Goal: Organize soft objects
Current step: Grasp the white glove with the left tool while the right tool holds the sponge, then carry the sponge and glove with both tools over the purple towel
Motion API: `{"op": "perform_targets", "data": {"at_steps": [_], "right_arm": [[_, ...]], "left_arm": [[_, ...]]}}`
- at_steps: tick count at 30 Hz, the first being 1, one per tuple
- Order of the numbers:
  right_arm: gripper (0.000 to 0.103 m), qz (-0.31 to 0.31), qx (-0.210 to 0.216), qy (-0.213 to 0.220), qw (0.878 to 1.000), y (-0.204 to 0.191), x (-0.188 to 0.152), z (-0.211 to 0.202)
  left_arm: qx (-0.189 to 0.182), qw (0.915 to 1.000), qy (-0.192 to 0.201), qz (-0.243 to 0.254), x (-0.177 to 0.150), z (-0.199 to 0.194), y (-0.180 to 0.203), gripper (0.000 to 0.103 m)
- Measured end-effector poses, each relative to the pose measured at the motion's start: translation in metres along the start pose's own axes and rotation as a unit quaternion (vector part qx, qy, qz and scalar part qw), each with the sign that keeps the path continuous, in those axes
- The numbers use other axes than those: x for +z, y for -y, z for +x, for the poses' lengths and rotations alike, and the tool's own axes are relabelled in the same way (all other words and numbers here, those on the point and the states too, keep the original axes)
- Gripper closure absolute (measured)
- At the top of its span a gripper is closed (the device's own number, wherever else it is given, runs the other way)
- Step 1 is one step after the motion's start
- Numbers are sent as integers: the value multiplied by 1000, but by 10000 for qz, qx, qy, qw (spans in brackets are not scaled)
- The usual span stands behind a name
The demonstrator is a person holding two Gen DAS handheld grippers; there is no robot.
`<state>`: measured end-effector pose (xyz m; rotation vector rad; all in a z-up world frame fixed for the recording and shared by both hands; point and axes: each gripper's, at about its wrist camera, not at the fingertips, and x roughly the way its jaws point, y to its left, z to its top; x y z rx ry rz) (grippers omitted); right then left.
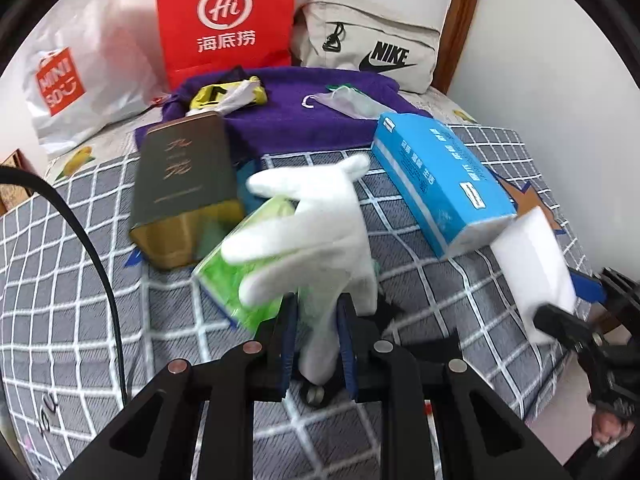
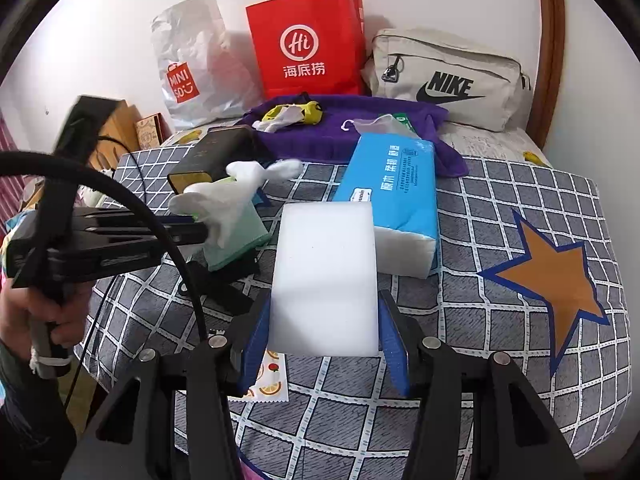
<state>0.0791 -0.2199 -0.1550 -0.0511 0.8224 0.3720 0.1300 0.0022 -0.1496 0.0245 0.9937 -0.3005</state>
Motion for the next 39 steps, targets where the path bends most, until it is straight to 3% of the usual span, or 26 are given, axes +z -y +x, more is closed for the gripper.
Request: {"op": "perform_targets", "data": {"at_steps": [6, 8, 13, 15, 22, 26, 28, 31, 34, 39], "right_arm": [[52, -49, 123, -19, 9999, -4, 0, 2], [52, -93, 115, -57, 9999, -6, -1, 4], [52, -49, 105, -96, 9999, -3, -2, 6], [52, -30, 94, -105, 9999, -1, -3, 7], [52, 50, 69, -141, 9999, 7, -7, 7], [52, 162, 48, -156, 9997, 15, -9, 7], [52, 215, 41, -171, 9996, 18, -10, 9], [52, 247, 70, -183, 9995, 20, -10, 10], [52, 240, 79, -175, 9995, 19, -8, 9], [52, 208, 129, -106, 9996, 18, -6, 3]], "left_arm": [[73, 9999, -115, -93, -14, -1, -12, 84], [5, 9998, -146, -94, -12, 2, -11, 78], [-140, 9999, 46, 46, -1, -4, 6, 27], [-15, 9994, 258, 231, 5, -7, 16, 27], [436, 9981, 135, 410, 27, 20, 27, 27], [722, 9962, 13, 494, 30, 37, 31, 34], [991, 9929, 21, 663, 28, 42, 36, 52], [1145, 9901, 9, 814, 27, 45, 38, 65], [929, 9936, 39, 640, 30, 40, 30, 84], [412, 9987, 88, 286, 34, 28, 17, 87]]}}
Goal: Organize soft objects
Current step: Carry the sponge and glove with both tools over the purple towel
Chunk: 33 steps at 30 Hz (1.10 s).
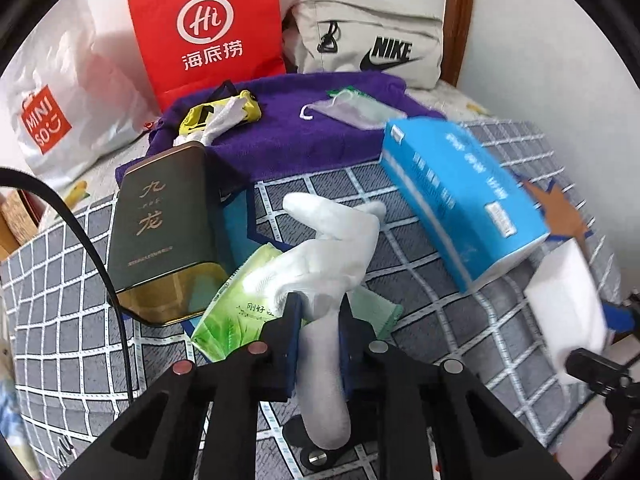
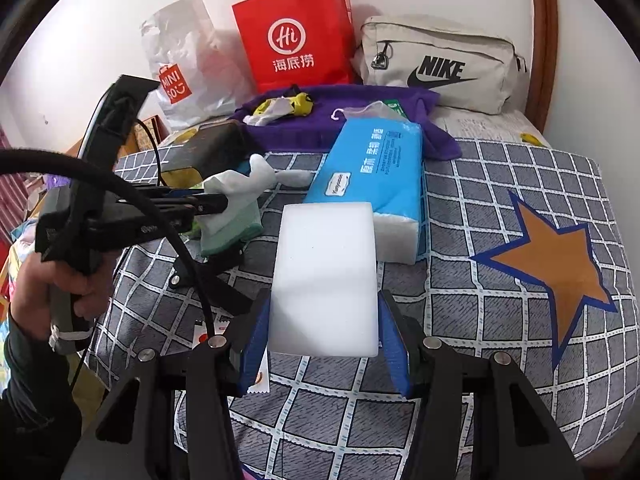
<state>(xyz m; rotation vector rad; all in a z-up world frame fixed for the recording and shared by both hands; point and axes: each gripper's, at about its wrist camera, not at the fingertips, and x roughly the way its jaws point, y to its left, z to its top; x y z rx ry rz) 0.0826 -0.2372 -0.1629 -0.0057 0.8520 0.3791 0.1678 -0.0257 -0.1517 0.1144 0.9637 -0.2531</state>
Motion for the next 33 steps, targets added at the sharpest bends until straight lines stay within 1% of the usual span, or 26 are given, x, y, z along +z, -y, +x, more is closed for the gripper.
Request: {"op": "perform_targets", "data": {"at_steps": [4, 12, 25, 31, 33], "right_arm": [[52, -19, 120, 31, 9999, -2, 4, -7], [52, -142, 203, 244, 9994, -11, 25, -24], [52, -227, 221, 345, 9989, -16, 64, -24], [52, -261, 301, 377, 9985, -17, 83, -19], [52, -297, 350, 410, 9981, -18, 91, -17]], "left_arm": [[-279, 9995, 116, -117, 2, -17, -5, 88], [-514, 9979, 309, -258, 12, -42, -13, 88], [-610, 9961, 428, -479, 30, -56, -27, 88], [-453, 9965, 479, -513, 42, -63, -36, 88], [-464, 9964, 472, -531, 47, -63, -40, 88]]}}
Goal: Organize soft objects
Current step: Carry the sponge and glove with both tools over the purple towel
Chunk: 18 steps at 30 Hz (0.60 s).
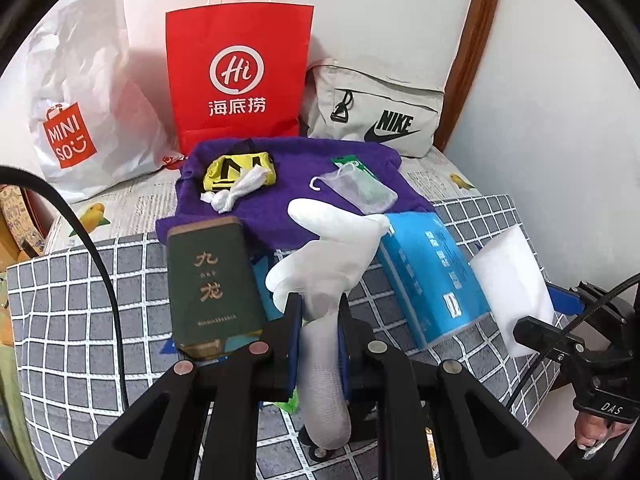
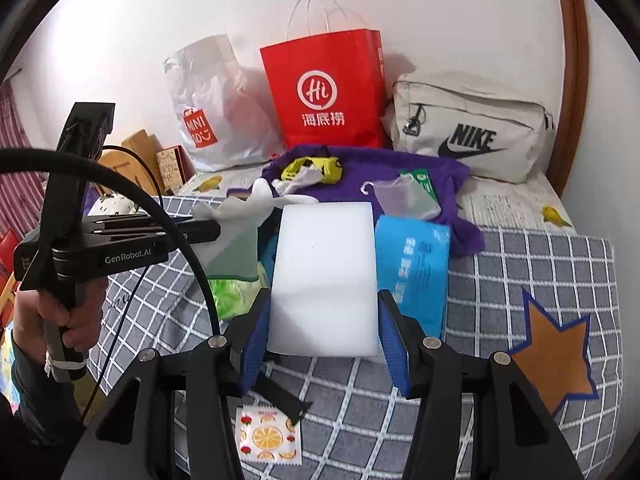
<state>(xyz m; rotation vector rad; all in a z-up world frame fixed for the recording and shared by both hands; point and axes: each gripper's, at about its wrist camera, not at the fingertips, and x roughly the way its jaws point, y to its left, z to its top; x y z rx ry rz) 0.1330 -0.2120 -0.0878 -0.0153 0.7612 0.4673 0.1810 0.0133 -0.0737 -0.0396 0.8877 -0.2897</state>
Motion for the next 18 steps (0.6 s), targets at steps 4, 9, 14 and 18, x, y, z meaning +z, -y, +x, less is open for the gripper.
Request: {"op": "perform_targets", "data": {"at_steps": [4, 9, 14, 18], "right_arm": [[52, -61, 22, -10, 10000, -1, 13, 8], [52, -135, 52, 14, 9999, -2, 32, 13], [52, -173, 70, 76, 9998, -1, 49, 17], [52, -212, 59, 71, 9997, -1, 60, 23]], "left_arm": [[-22, 9999, 29, -119, 12, 0, -10, 88], [-14, 9997, 99, -216, 23, 0, -19, 88], [-12, 9995, 140, -295, 33, 3, -28, 88], [-9, 9993, 174, -340, 43, 4, -35, 88]]}}
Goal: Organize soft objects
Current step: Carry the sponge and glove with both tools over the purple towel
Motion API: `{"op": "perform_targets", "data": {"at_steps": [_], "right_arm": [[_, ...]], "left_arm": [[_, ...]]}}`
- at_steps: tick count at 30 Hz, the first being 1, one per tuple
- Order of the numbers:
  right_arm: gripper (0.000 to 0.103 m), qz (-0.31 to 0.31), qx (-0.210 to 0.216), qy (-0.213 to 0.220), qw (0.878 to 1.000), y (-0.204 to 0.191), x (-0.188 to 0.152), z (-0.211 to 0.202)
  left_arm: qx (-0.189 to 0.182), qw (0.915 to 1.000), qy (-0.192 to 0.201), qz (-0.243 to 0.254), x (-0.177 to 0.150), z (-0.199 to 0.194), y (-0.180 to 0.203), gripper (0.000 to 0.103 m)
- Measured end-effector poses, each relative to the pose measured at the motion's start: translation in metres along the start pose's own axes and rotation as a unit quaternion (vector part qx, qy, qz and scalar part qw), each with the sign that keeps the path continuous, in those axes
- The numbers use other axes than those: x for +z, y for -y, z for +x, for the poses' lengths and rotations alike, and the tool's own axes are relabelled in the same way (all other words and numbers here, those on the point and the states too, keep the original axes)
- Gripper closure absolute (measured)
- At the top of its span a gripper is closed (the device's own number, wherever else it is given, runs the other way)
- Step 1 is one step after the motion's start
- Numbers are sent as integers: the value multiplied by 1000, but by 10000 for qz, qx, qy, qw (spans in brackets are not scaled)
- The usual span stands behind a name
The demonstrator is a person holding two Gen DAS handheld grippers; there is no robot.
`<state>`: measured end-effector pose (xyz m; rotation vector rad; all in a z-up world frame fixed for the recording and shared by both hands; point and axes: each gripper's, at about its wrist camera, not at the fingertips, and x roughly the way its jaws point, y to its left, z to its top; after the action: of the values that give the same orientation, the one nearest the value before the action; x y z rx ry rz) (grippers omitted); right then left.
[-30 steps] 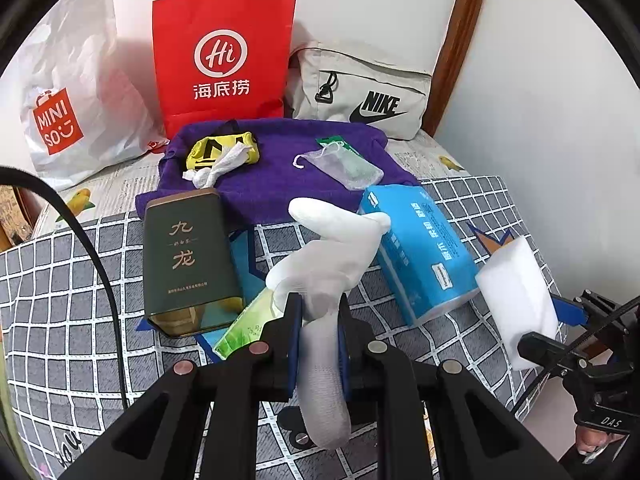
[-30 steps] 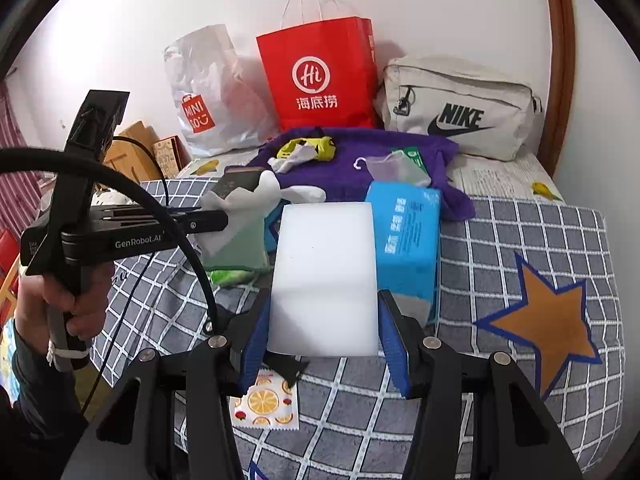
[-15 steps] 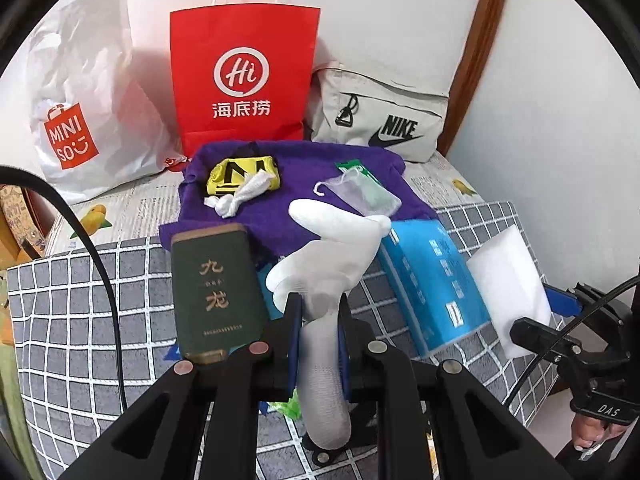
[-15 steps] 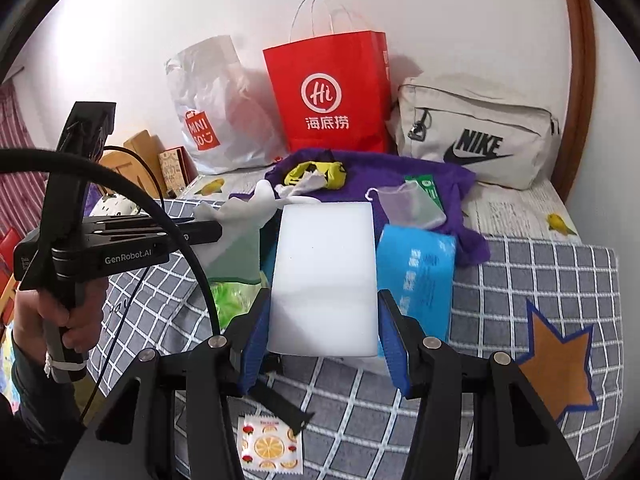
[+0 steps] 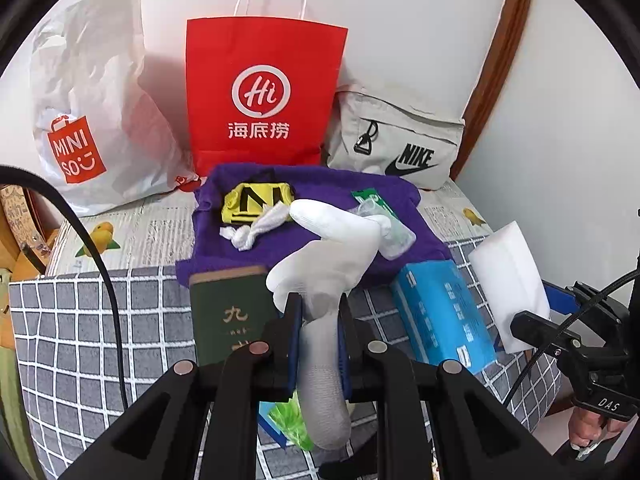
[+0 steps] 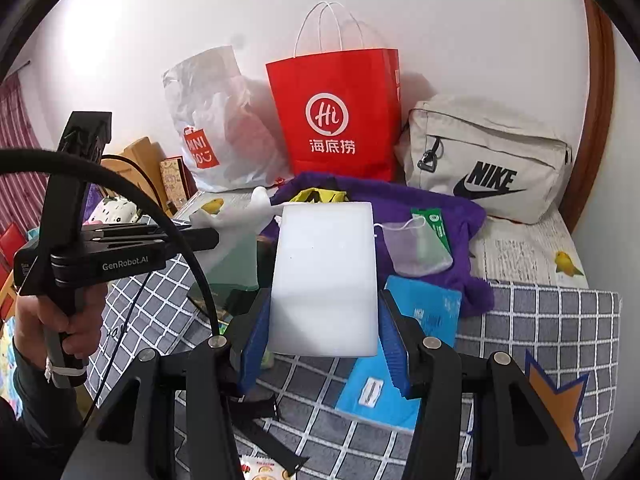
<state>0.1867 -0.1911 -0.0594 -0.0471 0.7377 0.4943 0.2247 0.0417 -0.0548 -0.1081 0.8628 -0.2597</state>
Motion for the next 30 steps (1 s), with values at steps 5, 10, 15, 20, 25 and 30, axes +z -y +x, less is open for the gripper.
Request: {"op": "perform_targets", "data": {"at_steps": [5, 10, 15, 20, 25, 30], "right_arm": [[52, 33, -21, 61, 10000, 6, 9, 3], [52, 104, -75, 25, 9999, 16, 13, 12], [52, 159, -137, -15, 9998, 27, 21, 23], [52, 114, -206, -21, 9997, 35, 33, 35], [52, 101, -283, -24, 9995, 45, 48, 48], [52, 176, -319, -61, 9993, 53, 63, 64]], "left_arm": [[90, 9999, 70, 4, 16, 1, -8, 88], [89, 9999, 138, -41, 30, 4, -14, 88], [76, 9998, 174, -72, 40, 10, -16, 88], [48, 9999, 135, -42, 51, 22, -19, 88], [25, 9999, 123, 39, 68, 36, -19, 88], [9, 10000, 69, 18, 81, 55, -25, 88]]}}
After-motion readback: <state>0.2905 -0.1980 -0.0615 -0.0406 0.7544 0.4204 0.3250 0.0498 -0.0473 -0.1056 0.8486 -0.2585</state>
